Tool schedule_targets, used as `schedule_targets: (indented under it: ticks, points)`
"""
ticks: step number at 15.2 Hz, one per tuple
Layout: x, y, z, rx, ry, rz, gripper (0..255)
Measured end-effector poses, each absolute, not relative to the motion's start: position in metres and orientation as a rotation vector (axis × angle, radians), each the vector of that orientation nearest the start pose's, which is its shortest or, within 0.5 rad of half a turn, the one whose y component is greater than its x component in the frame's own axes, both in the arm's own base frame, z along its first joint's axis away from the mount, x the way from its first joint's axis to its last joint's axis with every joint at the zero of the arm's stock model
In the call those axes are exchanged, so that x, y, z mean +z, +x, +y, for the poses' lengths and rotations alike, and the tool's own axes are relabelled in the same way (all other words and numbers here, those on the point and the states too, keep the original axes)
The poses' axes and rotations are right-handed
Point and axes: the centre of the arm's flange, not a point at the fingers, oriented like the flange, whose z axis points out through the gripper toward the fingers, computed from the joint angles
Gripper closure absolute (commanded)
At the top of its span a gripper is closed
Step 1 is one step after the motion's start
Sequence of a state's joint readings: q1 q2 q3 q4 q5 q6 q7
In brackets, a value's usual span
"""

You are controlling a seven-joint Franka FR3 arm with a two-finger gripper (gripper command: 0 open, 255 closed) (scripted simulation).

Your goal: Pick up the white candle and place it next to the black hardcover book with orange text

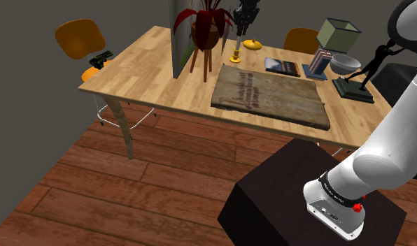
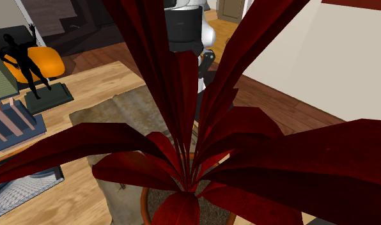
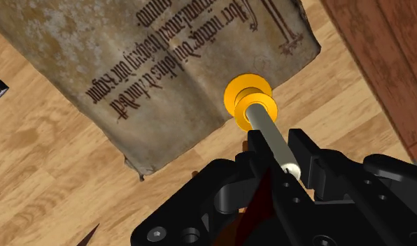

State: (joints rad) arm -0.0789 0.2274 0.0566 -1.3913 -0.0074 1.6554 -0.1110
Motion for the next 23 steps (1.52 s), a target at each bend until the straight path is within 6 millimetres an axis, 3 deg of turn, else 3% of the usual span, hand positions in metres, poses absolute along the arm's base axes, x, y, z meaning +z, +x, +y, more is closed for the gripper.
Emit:
schedule_targets:
  ticks: [23]
  points:
    - [0.521,0.538,-0.299,-0.059,-3.135,-0.136,255]
